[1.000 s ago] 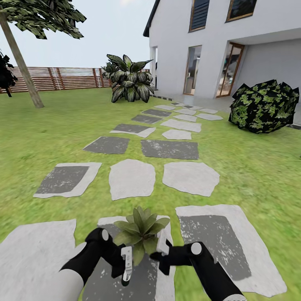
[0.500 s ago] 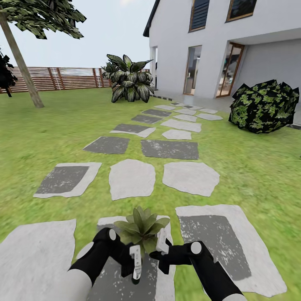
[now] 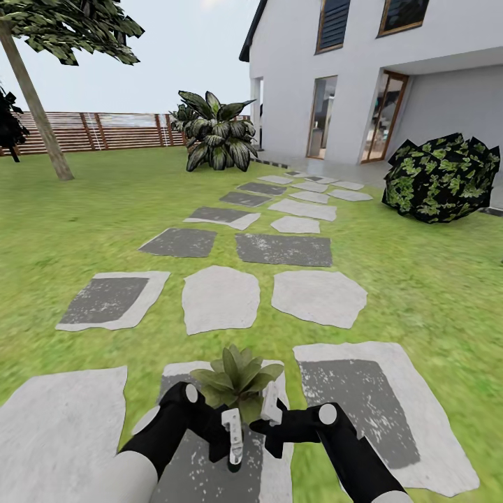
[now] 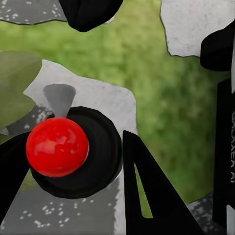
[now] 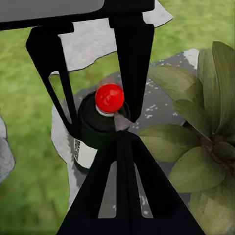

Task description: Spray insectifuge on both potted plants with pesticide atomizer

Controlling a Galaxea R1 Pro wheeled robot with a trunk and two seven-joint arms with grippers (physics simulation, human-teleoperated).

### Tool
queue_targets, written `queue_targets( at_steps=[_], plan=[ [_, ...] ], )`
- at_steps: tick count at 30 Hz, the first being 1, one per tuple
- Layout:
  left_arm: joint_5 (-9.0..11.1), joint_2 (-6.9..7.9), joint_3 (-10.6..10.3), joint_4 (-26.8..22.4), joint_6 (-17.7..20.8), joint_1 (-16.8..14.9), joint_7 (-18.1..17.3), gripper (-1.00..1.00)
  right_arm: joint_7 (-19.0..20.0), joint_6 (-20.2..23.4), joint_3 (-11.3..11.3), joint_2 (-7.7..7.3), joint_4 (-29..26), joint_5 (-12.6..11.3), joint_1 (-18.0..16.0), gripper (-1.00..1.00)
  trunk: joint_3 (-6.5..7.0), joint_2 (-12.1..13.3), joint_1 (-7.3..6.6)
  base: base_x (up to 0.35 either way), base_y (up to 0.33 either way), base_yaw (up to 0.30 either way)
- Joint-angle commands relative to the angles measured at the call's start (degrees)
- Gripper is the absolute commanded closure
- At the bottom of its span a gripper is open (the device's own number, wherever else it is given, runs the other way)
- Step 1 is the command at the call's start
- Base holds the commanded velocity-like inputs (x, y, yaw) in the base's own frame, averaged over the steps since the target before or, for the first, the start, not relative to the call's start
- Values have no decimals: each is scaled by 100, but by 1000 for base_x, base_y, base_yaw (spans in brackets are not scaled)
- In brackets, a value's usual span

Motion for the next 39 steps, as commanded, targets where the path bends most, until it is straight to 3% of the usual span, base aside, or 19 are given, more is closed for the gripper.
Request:
queue_targets(
  at_steps=[1, 39],
  plan=[
    [-12, -11, -3, -8, 49, -2, -26, 100, 12, -39, -5, 2, -7, 54, -2, 100, -5, -2, -1, 0, 0, 0],
    [24, -118, -20, 177, -118, -28, -52, 100, 12, -39, -5, 2, 1, 54, -2, 100, -5, -2, -1, 0, 0, 0]
  ],
)
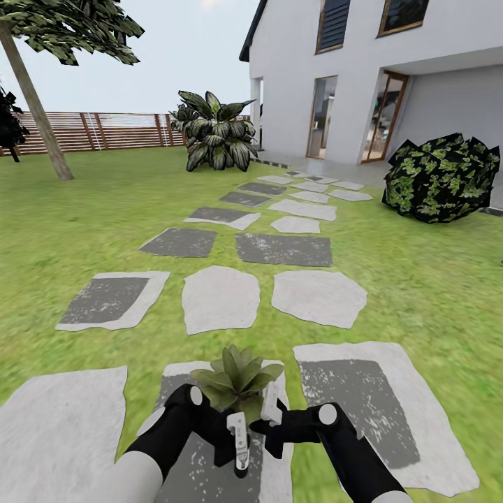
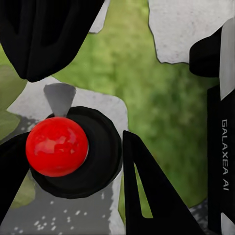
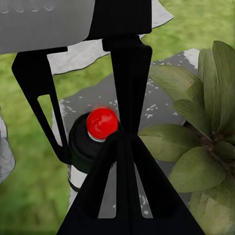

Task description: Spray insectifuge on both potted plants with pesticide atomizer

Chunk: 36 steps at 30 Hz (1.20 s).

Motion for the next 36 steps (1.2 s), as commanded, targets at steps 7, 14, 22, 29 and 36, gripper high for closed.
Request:
queue_targets(
  at_steps=[7, 14, 22, 29, 36],
  plan=[
    [-9, -14, -85, -8, 39, -2, -36, 100, 11, -39, -5, 3, -7, 54, -2, 100, -5, -2, -1, 0, 0, 0],
    [228, -14, -140, -14, 38, -9, -57, 100, 11, -39, -5, 3, 1, 54, -2, 100, -5, -2, -1, 0, 0, 0],
    [370, -14, -256, -15, 42, -11, -32, 100, 11, -39, -5, 3, 10, 54, -2, 100, -5, -2, -1, 0, 0, 0],
    [307, 31, -294, 33, 43, -11, -7, 100, 11, -39, -5, -2, 10, 54, -2, 100, -5, -2, -1, 0, 0, 0],
    [233, 582, -290, 164, 66, -19, 201, 100, 11, -39, -5, -6, 30, 59, -2, 100, -5, -2, -1, 0, 0, 0]
  ],
)
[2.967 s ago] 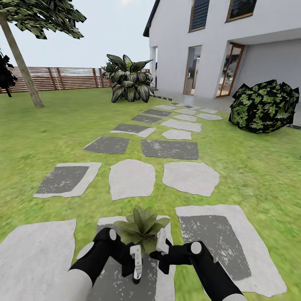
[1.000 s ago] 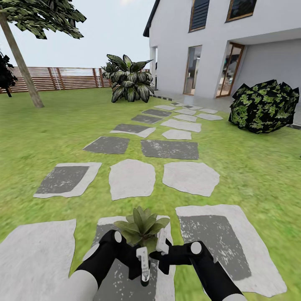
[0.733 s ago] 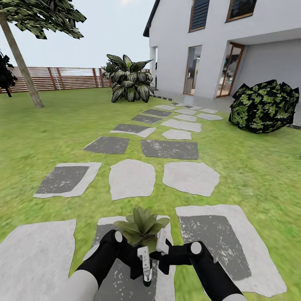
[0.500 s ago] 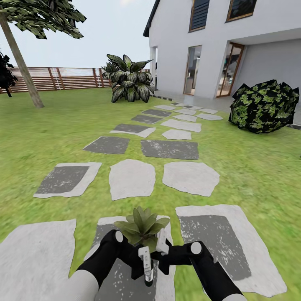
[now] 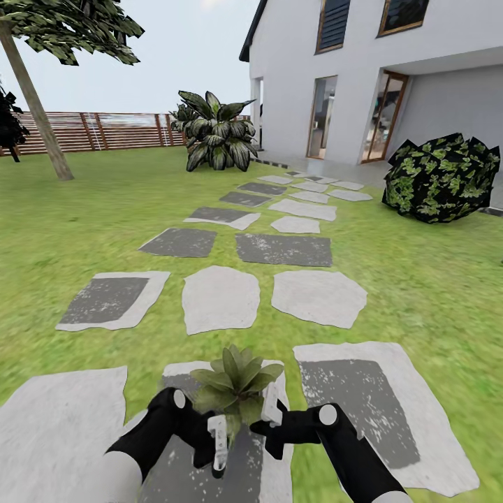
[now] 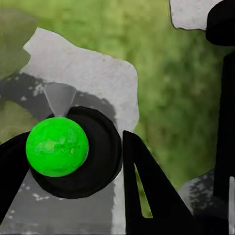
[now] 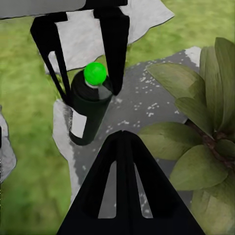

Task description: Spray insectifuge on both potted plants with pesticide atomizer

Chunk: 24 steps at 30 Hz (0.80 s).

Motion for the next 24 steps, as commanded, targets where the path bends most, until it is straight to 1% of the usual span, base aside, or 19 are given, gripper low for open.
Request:
queue_targets(
  at_steps=[1, 5, 6, 7, 8, 9, 11, 13, 14, 15, 16, 17, 18, 19, 20, 21, 22, 23, 24],
  plan=[
    [-2, 78, 8, -8, 38, -1, -17, 100, 11, -39, -5, 2, -5, 56, -2, 100, -5, -2, -1, 0, 0, 0],
    [45, 532, 59, -14, 39, 21, 37, 100, 10, -39, -11, -4, 4, 64, -2, 100, -5, -2, -1, 0, 0, 0],
    [63, 654, 107, -14, 39, 23, 82, 100, 6, -39, -18, -10, 8, 69, -2, 100, -5, -2, -1, 0, 0, 0],
    [78, 759, 240, -11, 39, 38, 142, 100, 5, -39, -32, -24, 22, 74, -2, 100, -5, -2, -1, 0, 0, 0],
    [85, 818, 384, -12, 39, 49, 177, 100, 1, -42, -41, -39, 38, 78, -2, 100, -5, -2, -1, 0, 0, 0],
    [93, 908, 732, -11, 35, 61, 217, 100, -13, -45, -57, -60, 116, 77, -2, -100, -5, -2, -1, 0, 0, 0],
    [94, 960, 1312, -11, 39, 67, 234, 100, -28, -47, -77, -86, 269, 80, -2, -100, -5, -2, -1, 0, 0, 0],
    [84, 962, 1633, -8, 70, 68, 240, 100, -52, -49, -81, -137, 355, 83, -2, -100, -5, -2, -1, 0, 0, 0],
    [83, 958, 1778, -3, 110, 69, 264, 100, -133, -53, -83, -222, 420, 84, -2, -100, -5, -2, -1, 0, 0, 0],
    [95, 950, 1857, 0, 185, 69, 301, 100, -296, -54, -81, -316, 526, 81, -2, -100, -5, -2, -1, 0, 0, 0],
    [100, 943, 1887, 1, 276, 72, 329, 100, -461, -55, -79, -373, 642, 80, -2, -100, -5, -2, -1, 0, 0, 0],
    [106, 937, 1906, 2, 406, 74, 352, 100, -826, -60, -81, -437, 916, 76, -2, -100, -5, -2, -1, 0, 0, 0],
    [112, 930, 1922, 2, 581, 79, 370, 100, -1093, -65, -82, -466, 1105, 73, -2, -100, -5, -2, -1, 0, 0, 0],
    [116, 921, 1932, 3, 690, 86, 381, 100, -1550, -74, -115, -523, 1371, 66, -2, -100, -5, -2, -1, 0, 0, 0],
    [119, 917, 1938, 3, 734, 89, 385, 100, -1905, -86, -195, -574, 1542, 60, 1, -100, -5, -2, -1, 0, 0, 0],
    [122, 910, 1943, 3, 774, 92, 390, 100, -2362, -138, -377, -626, 1759, 55, 10, -100, -5, -2, -1, 0, 0, 0],
    [124, 905, 1946, 3, 797, 94, 397, 100, -2719, -259, -636, -659, 1962, 57, 19, -100, -5, -2, -1, 0, 0, 0],
    [124, 903, 1953, 14, 809, 95, 419, 100, -2952, -439, -925, -694, 2158, 58, 26, -100, -5, -2, -1, 0, 0, 0],
    [125, 898, 2077, 119, 816, 95, 494, 100, -3126, -718, -1335, -786, 2401, 58, 35, -100, -5, -2, -1, 0, 0, 0]
  ],
)
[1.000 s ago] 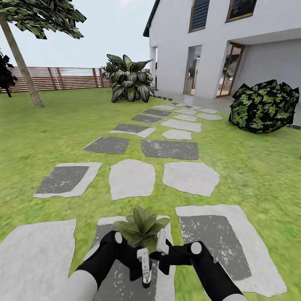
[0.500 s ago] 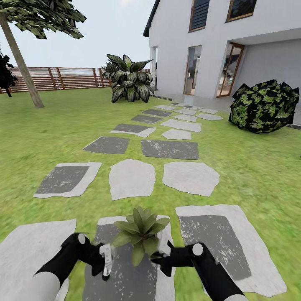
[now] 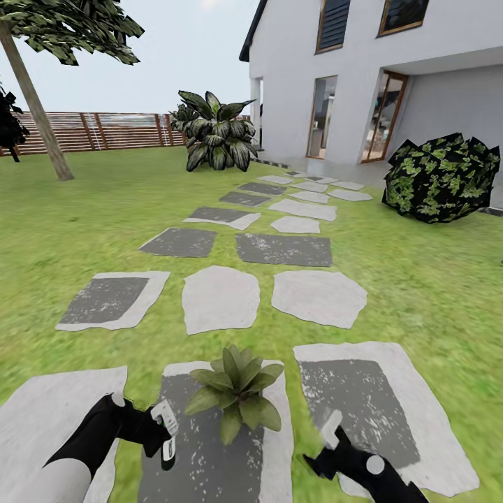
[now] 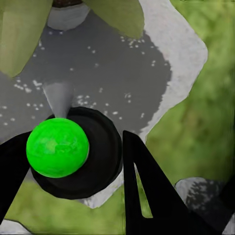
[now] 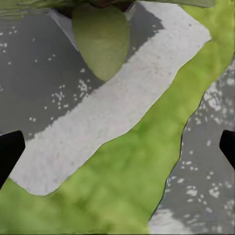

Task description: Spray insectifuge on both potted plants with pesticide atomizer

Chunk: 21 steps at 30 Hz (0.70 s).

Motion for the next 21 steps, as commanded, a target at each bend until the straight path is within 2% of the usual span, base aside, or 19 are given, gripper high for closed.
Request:
queue_targets(
  at_steps=[1, 2, 4, 5, 7, 9, 10, 11, 14, 21],
  plan=[
    [-14, -9, 218, 142, 62, -4, 74, 100, -55, -237, -413, -122, 193, 54, 4, -100, -5, -2, -1, 0, 0, 0],
    [-15, -13, 326, 226, 63, -4, 148, 100, -88, -345, -633, -201, 303, 54, 7, -100, -5, -2, -1, 0, 0, 0],
    [-18, -18, 484, 353, 152, -4, 270, 100, -142, -626, -1284, -388, 592, 55, 17, -100, -5, -2, -1, 0, 0, 0],
    [-18, -18, 515, 375, 382, -4, 296, 100, -157, -799, -1703, -441, 697, 56, 58, -100, -5, -2, -1, 0, 0, 0],
    [-18, -14, 529, 355, 770, -4, 302, 100, -265, -960, -2369, -468, 750, 58, 158, -100, -5, -2, -1, 0, 0, 0],
    [-18, -17, 524, 347, 883, -7, 300, 100, -498, -996, -2760, -470, 762, 57, 186, -100, -5, -2, -1, 0, 0, 0],
    [-20, -25, 514, 341, 993, -20, 293, 100, -719, -1011, -3083, -467, 766, 56, 198, -100, -5, -2, -1, 0, 0, 0],
    [-27, -27, 497, 333, 1154, -38, 293, 100, -802, -1016, -3244, -454, 768, 55, 202, -100, -5, -2, -1, 0, 0, 0],
    [-69, -13, 448, 322, 1629, -77, 294, 100, -881, -1020, -3398, -436, 777, 57, 212, -100, -5, -2, -1, 0, 0, 0],
    [-125, -10, 390, 326, 1790, -86, 278, 100, -901, -1021, -3433, -451, 916, 61, 230, -100, -5, -2, -1, 0, 0, 0]
  ],
)
